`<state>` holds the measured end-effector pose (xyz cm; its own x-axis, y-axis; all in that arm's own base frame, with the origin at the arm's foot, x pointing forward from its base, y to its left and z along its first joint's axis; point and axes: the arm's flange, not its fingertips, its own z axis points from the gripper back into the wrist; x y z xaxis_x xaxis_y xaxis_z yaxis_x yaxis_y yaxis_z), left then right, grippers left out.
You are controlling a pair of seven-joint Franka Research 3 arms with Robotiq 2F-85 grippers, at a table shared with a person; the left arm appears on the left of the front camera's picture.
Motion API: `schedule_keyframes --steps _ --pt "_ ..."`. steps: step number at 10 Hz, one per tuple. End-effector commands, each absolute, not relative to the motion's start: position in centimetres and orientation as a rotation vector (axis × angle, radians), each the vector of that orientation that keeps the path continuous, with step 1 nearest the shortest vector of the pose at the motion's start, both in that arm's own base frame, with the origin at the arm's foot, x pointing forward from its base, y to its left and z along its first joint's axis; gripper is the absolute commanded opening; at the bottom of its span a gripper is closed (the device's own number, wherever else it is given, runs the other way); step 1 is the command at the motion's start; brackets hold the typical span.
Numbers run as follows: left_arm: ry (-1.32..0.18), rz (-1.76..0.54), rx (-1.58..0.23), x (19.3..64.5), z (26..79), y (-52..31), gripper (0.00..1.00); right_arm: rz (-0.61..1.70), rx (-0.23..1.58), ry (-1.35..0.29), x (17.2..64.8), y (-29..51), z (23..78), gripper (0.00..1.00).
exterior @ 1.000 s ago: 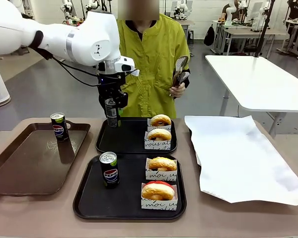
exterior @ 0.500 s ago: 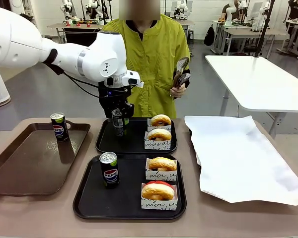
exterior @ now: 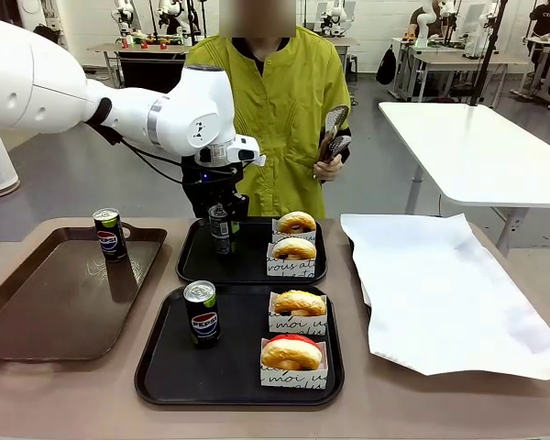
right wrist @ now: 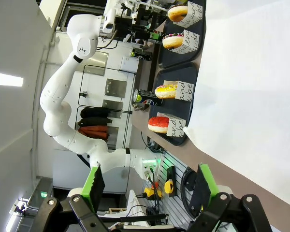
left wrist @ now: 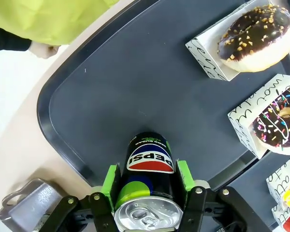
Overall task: Set up donuts and drinks on trays.
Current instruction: Pick up one Pepsi coke from the Handle tray and place it on the Flat Tray without a Pepsi coke.
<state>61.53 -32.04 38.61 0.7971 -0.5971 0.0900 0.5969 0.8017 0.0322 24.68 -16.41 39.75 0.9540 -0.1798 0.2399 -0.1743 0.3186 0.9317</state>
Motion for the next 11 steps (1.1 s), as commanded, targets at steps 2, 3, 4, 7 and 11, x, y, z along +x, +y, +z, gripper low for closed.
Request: schedule_keyframes --steps 2,3,4,7,11 --pt "-0.094 -0.635 0.016 61.9 38.4 -32.1 0.58 0.002 1.273 -0.355 25.0 -16.4 39.8 1.0" --pt "-0.089 -0.637 0.017 61.9 38.3 -32.1 0.58 0.002 1.273 -0.355 25.0 -16.4 39.8 1.0" --pt "-0.089 -0.646 0.017 62.2 38.4 -32.1 0.78 0.002 1.273 -0.355 25.0 -16.4 39.8 1.0" --pt "-0.097 -0.649 0.01 61.6 38.7 -32.1 1.0 0.002 1.273 -0.355 25.0 -16.4 39.8 1.0" --pt "-0.104 -0.518 -0.009 58.2 42.9 -31.5 1.0 0.002 1.273 -0.355 25.0 -16.4 39.8 1.0"
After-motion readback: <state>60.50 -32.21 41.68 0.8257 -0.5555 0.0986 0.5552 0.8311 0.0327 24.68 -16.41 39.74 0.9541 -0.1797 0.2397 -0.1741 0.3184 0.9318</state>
